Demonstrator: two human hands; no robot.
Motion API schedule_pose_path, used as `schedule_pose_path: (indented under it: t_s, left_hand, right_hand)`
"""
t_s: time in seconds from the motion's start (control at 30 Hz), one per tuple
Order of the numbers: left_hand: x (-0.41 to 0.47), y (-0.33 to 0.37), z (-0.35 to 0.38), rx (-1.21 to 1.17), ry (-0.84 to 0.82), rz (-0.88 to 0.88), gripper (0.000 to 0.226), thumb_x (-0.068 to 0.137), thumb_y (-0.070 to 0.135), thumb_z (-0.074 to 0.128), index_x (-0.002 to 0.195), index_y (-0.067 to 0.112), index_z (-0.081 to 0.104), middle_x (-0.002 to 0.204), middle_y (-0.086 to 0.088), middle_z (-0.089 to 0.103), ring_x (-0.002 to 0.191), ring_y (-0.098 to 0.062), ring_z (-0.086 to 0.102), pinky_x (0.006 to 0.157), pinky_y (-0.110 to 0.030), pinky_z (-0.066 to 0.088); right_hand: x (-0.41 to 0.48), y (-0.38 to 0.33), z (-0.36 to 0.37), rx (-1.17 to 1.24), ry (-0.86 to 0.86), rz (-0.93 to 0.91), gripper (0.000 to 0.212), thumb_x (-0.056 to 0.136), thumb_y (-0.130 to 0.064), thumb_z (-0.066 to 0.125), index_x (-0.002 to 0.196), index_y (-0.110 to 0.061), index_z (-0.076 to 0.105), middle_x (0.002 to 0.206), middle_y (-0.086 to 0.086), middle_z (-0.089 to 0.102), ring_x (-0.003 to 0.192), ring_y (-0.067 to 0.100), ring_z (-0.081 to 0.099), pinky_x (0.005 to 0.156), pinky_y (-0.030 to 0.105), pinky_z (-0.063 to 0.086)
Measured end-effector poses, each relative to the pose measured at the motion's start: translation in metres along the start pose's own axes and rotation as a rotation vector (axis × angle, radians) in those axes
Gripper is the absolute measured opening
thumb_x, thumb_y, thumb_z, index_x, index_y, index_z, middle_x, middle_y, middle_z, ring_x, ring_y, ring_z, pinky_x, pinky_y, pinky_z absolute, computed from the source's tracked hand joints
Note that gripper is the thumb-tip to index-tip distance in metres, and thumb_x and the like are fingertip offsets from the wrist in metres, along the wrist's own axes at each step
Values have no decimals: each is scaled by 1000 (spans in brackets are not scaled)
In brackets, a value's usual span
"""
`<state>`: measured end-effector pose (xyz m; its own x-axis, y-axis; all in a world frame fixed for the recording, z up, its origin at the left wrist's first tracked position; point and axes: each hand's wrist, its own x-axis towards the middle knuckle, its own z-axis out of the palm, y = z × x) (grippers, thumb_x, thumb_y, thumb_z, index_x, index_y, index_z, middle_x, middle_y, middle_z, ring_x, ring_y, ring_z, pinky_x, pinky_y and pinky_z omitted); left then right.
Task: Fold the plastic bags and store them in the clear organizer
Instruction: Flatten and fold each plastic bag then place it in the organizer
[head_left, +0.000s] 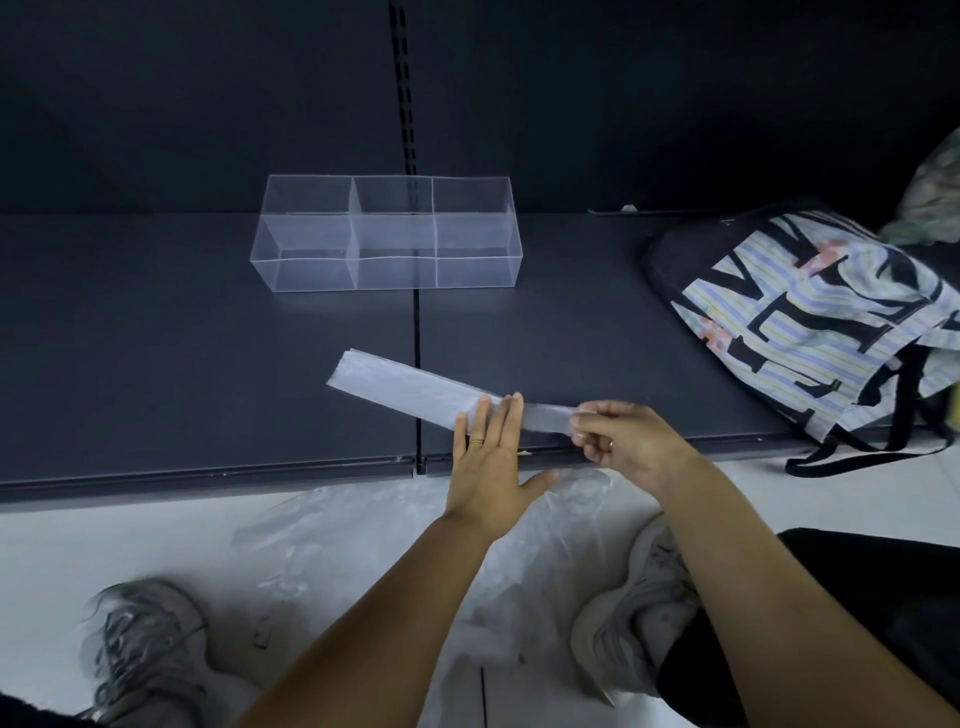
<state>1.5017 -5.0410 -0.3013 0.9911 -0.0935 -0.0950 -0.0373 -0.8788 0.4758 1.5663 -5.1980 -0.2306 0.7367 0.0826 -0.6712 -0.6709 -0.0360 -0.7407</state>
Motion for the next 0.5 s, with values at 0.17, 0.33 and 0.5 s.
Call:
schedule_pose_path:
  t_s: [0.17,0.33,0.5]
  left_hand:
    - [6,15,-11,-323,340,-194,33,94,31,58,121,13,65,104,-2,68,118,-24,54,111,-38,30]
    - [13,6,-41,-881,356,-531,36,96,23,54,61,15,52,56,2,44,52,-10,37,58,-30,37]
    - [17,-20,-68,-1335,156,-746,25,94,34,58,83,16,70,79,0,72,77,-14,66,83,-32,51]
  right_hand:
    - [-6,-32,16,-139,-189,-18,13,85,-3,68,93,-11,61,72,6,70,59,9,65,56,19,51]
    - [9,-44,26,-326,37,-243,13,97,-23,53,107,-19,61,104,1,66,70,11,60,63,22,49]
    - [20,-19,57,-373,-386,-188,34,95,-22,58,129,-21,53,121,-5,65,63,10,55,63,21,49]
